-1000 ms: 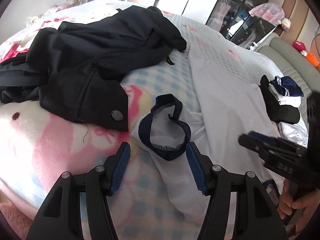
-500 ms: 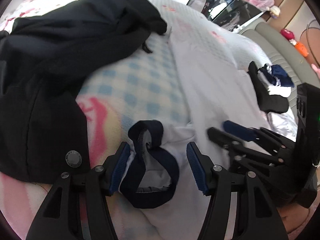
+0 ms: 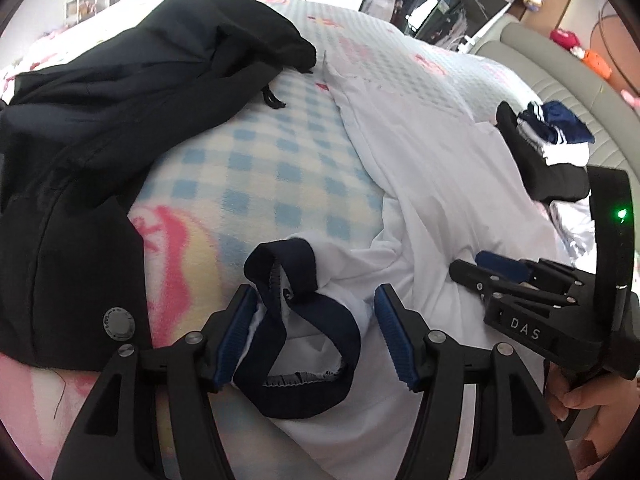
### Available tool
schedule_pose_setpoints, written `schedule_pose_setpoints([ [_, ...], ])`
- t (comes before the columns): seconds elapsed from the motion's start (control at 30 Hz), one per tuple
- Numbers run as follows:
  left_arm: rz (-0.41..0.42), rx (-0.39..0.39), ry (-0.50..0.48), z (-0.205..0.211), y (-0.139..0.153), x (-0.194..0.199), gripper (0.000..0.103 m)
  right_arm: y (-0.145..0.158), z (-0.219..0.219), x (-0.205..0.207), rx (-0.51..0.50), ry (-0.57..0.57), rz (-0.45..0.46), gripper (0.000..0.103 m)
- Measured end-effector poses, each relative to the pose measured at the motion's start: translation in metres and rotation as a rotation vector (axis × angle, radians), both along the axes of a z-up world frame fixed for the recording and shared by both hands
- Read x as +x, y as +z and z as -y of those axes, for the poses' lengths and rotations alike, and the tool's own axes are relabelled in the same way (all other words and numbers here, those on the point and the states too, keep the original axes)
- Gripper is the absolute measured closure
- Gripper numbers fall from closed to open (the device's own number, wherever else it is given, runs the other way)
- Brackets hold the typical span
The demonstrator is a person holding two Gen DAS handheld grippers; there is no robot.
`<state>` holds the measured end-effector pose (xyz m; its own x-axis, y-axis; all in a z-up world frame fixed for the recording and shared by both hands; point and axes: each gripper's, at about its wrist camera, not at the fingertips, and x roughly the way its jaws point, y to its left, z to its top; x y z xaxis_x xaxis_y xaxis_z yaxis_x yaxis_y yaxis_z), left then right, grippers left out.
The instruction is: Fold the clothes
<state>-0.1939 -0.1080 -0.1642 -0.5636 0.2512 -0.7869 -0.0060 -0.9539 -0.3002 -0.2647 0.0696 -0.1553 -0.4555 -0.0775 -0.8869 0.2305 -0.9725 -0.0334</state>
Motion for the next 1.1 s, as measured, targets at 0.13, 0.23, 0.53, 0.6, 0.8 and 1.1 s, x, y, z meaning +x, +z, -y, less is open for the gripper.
schedule_pose_setpoints([
  [0.13,-0.009,0.017,0.042,0.005,-0.001,-0.003,0.038,-0.005,-0.001,0.001,0.026,-0.004,-0.003,0.066],
  [0.23,0.032,-0.024,0.007,-0.003,-0.011,-0.007,0.033,-0.005,-0.001,0.002,0.028,0.003,-0.012,0.066],
  [0.53,0.011,0.023,-0.097,-0.019,-0.005,-0.002,0.093,0.001,-0.016,0.000,-0.062,-0.041,0.015,0.066],
  [0.6,0.001,0.080,-0.073,-0.012,-0.002,0.002,0.094,0.009,-0.019,0.002,-0.116,-0.029,0.021,0.065],
  [0.8,-0.085,0.174,0.078,0.026,0.029,0.035,0.095,0.035,-0.008,0.011,-0.125,0.035,-0.021,0.064],
  [1.1,-0.051,0.206,0.241,0.061,0.022,0.073,0.097,0.031,0.049,0.017,-0.028,0.157,-0.061,0.064],
])
